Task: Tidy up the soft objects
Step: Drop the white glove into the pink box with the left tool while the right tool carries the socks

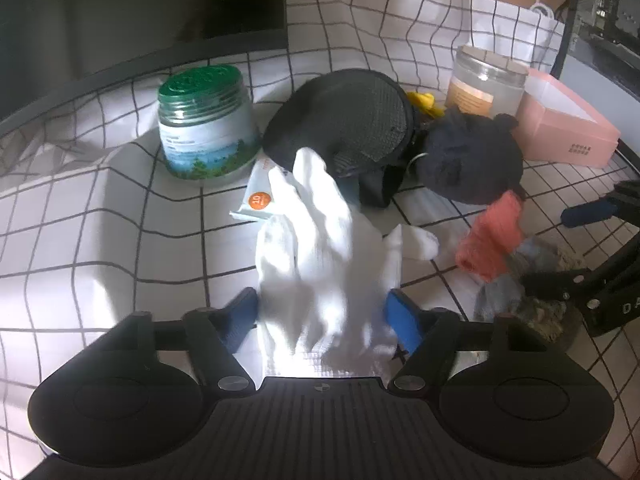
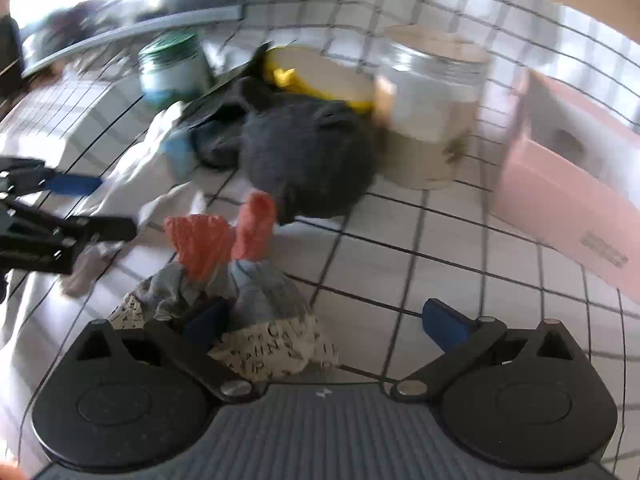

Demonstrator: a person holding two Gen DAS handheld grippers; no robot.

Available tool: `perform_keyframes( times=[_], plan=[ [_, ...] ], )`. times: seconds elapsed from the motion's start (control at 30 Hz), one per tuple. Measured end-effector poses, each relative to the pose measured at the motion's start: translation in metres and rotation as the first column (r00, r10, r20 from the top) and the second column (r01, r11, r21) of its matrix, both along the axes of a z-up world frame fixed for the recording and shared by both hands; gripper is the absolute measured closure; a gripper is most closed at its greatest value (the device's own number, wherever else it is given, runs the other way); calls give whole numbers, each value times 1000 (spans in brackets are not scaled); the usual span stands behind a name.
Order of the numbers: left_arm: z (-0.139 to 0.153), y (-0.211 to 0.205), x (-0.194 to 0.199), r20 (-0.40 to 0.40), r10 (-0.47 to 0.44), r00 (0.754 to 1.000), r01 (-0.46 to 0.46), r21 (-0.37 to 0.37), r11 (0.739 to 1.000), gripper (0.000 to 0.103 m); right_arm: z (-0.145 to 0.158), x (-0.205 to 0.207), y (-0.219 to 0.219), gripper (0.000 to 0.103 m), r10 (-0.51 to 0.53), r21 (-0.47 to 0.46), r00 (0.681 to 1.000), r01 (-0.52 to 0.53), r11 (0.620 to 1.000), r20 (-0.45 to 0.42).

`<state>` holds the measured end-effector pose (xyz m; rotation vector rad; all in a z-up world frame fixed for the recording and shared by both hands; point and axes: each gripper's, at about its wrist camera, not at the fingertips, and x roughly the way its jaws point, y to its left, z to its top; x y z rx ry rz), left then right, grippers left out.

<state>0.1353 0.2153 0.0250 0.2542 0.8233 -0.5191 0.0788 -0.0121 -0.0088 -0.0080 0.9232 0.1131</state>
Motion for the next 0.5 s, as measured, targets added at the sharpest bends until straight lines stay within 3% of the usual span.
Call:
perform_keyframes(
  times=[0.03,0.07,0.17,0.23,0.33,0.5],
  plan=[
    [1,2,-3,11,6,1000,-6,-12,1000,70,4,-1,0,5,6,21,1000,-6,1000,7],
    [2,4,-5,5,5,1000,-5,-30,1000,79,10,-3,1,5,10,53,1000,-11,999,23],
    [2,9,-13,6,30,1000,-30,-45,999,80,20,-5,13,5,70,124,996,-75,989,47],
    [3,11,-20,7,41,999,-40,-49,998,80,18,-2,28,5,106,105,994,-110,988,40],
    [6,15,-29,1,64,998,-64,-65,996,80,12,7,46,15,141,60,990,-143,988,26],
    [18,16,-43,-10,81,997,-82,-95,992,83,16,4,49,74,187,9,982,-187,982,12]
  ],
)
